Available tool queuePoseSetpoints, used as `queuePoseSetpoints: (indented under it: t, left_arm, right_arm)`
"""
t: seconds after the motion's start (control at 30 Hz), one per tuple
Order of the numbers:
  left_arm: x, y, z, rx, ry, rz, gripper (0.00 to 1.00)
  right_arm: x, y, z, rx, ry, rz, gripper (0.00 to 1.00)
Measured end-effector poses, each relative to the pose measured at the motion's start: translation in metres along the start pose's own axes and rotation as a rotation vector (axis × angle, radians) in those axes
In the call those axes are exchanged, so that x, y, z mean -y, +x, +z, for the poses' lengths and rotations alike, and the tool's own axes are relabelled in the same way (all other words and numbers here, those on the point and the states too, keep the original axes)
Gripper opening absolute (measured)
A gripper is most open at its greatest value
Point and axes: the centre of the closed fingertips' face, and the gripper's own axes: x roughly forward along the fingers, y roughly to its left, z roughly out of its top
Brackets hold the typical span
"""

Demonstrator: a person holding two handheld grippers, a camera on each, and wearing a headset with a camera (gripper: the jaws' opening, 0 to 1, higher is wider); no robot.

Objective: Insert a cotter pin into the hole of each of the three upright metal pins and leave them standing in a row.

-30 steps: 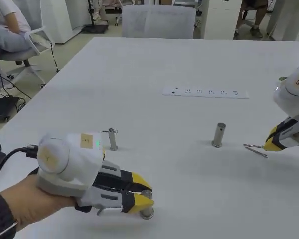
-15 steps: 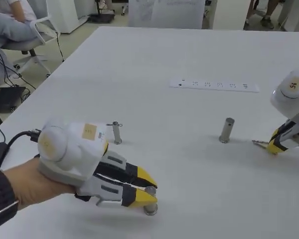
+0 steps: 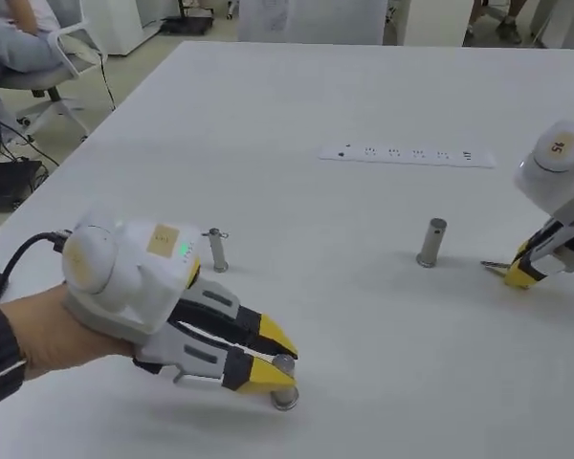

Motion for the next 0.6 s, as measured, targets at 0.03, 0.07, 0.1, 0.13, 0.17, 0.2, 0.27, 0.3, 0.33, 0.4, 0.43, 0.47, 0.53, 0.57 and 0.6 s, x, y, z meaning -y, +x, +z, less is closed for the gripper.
queuePoseSetpoints:
  t: [0.03, 0.07, 0.1, 0.13, 0.17, 0.2, 0.27, 0.3, 0.33, 0.4, 0.43, 0.47, 0.53, 0.57, 0.6]
  left_arm:
    - [0.0002, 0.0004, 0.0001, -0.002, 0.002, -0.004, 0.11]
    - [0.0005, 0.0007, 0.0004, -0.003, 0.002, -0.008, 0.11]
    - [0.0005, 0.0012, 0.0005, -0.005, 0.005, -0.012, 0.11]
    - [0.0007, 0.0013, 0.0006, -0.007, 0.007, -0.014, 0.11]
    - [0.0008, 0.0015, 0.0005, -0.011, 0.011, -0.015, 0.11]
    - [0.0010, 0.0017, 0.0005, -0.012, 0.013, -0.014, 0.11]
    - [0.0009, 0.0018, 0.0004, -0.013, 0.017, -0.014, 0.11]
    - [0.0008, 0.0018, 0.0004, -0.011, 0.016, -0.014, 0.11]
    - [0.0007, 0.0018, 0.0004, -0.010, 0.015, -0.014, 0.11]
    - [0.0005, 0.0022, 0.0006, -0.009, 0.014, -0.014, 0.11]
    - [0.0006, 0.0024, 0.0006, -0.010, 0.016, -0.015, 0.11]
    - [0.0003, 0.0026, 0.0005, -0.012, 0.016, -0.013, 0.11]
    - [0.0003, 0.0031, 0.0002, -0.013, 0.011, -0.010, 0.12]
    - [0.0001, 0.0037, -0.0016, -0.024, 0.009, -0.008, 0.12]
    - [-0.0007, 0.0044, -0.0029, -0.030, 0.006, -0.003, 0.13]
  right_arm:
    - [0.0000, 0.0001, -0.0004, -0.003, -0.004, -0.004, 0.10]
    - [0.0007, 0.0004, -0.0004, -0.005, -0.008, -0.009, 0.09]
    - [0.0007, 0.0004, -0.0005, -0.008, -0.005, -0.011, 0.09]
    - [0.0002, 0.0007, -0.0005, -0.012, -0.013, -0.014, 0.09]
    - [-0.0004, 0.0009, -0.0006, -0.017, -0.027, -0.021, 0.09]
    - [-0.0007, 0.0011, -0.0007, -0.022, -0.040, -0.024, 0.08]
    - [-0.0002, 0.0016, -0.0014, -0.036, -0.055, -0.033, 0.06]
    - [0.0006, 0.0025, -0.0010, -0.039, -0.078, -0.040, 0.05]
    - [0.0009, 0.0020, -0.0023, -0.048, -0.073, -0.043, 0.05]
    - [0.0012, 0.0019, -0.0019, -0.057, -0.091, -0.048, 0.05]
    - [0.0014, 0.0020, -0.0018, -0.060, -0.097, -0.051, 0.04]
    - [0.0016, 0.0019, -0.0019, -0.062, -0.105, -0.056, 0.04]
    - [0.0022, 0.0018, -0.0018, -0.061, -0.108, -0.063, 0.03]
    - [0.0027, 0.0015, -0.0020, -0.056, -0.105, -0.065, 0.03]
    - [0.0026, 0.0013, -0.0020, -0.053, -0.102, -0.065, 0.03]
